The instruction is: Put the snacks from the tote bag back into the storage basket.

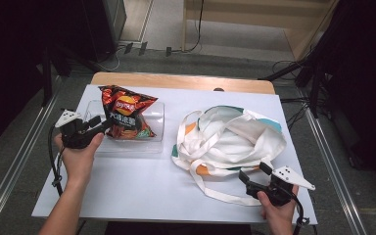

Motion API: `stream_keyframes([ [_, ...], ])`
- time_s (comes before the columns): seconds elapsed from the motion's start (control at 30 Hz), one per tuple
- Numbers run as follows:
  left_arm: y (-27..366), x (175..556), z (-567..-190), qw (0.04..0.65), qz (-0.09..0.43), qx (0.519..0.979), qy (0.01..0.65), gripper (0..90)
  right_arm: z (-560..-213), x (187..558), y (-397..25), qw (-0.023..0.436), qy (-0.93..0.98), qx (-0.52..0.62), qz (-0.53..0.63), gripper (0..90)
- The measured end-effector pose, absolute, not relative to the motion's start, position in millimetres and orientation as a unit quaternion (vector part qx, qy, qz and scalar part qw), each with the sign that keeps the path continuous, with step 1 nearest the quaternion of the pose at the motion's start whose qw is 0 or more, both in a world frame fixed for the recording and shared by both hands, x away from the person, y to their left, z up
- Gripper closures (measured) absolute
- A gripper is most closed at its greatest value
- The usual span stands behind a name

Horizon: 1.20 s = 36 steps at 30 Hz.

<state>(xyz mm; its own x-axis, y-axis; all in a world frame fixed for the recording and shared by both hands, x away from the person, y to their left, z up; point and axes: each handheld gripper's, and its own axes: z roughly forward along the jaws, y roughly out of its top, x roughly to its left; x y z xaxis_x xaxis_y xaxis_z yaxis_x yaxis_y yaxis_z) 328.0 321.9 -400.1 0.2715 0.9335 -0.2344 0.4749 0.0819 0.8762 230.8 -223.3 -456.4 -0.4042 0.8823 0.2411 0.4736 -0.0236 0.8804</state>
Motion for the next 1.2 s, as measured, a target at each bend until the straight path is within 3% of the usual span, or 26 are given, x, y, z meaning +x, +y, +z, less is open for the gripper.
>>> stream_keyframes([
  [0.37, 315, 296, -394, 0.530, 0.243, 0.639, 0.502, 14.8, -454, 230, -226, 0.205, 0.666, 0.507, 0.508, 14.2],
  [0.83, 313, 264, -398, 0.531, 0.241, 0.656, 0.479, 8.7, -453, 230, -230, 0.210, 0.662, 0.507, 0.510, 14.2],
  [1.0, 309, 250, -403, 0.539, 0.232, 0.664, 0.464, 2.7, -452, 230, -230, 0.209, 0.662, 0.508, 0.511, 14.2],
  [1.2, 303, 238, -408, 0.538, 0.230, 0.672, 0.454, 2.7, -452, 230, -232, 0.211, 0.661, 0.508, 0.511, 14.2],
])
